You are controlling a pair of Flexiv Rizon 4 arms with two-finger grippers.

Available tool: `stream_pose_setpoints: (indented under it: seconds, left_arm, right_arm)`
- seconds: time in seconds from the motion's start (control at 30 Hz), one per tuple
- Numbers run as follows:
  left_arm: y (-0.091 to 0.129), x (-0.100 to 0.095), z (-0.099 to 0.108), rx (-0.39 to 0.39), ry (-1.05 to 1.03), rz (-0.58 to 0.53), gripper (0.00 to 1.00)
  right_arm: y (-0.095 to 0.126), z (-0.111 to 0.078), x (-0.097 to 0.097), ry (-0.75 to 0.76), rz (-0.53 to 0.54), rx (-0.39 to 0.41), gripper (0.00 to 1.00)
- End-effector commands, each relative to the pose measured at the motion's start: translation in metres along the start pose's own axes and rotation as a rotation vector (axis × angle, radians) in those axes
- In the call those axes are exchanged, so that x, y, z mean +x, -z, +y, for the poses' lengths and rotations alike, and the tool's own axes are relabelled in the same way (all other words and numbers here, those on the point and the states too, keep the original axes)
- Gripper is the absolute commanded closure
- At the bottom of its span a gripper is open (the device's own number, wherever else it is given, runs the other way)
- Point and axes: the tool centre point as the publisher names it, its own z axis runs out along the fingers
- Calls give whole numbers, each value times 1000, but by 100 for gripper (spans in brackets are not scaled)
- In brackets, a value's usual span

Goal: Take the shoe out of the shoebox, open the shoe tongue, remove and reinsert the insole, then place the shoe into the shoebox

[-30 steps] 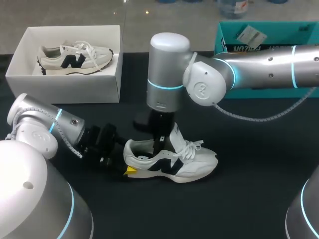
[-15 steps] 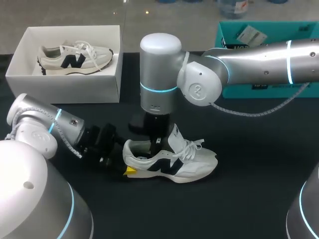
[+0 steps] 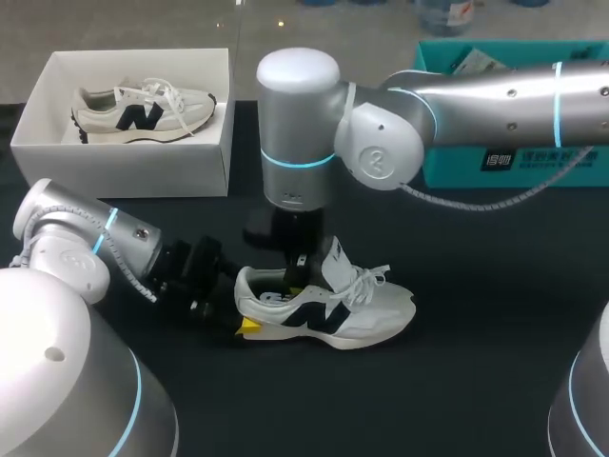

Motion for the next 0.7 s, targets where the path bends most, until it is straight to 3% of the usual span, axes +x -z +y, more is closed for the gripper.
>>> stream_pose_setpoints:
  seconds: [0.03, 0.3, 0.7]
  left_arm:
    - [-3, -1, 2, -3, 1, 1, 100]
    - [-3, -1, 2, -3, 1, 1, 100]
    - [-3, -1, 2, -3, 1, 1, 100]
  right_arm:
    - [11, -10, 6, -10, -47, -20, 100]
    - [25, -19, 8, -33, -103, -29, 100]
    - [39, -25, -5, -47, -159, -57, 100]
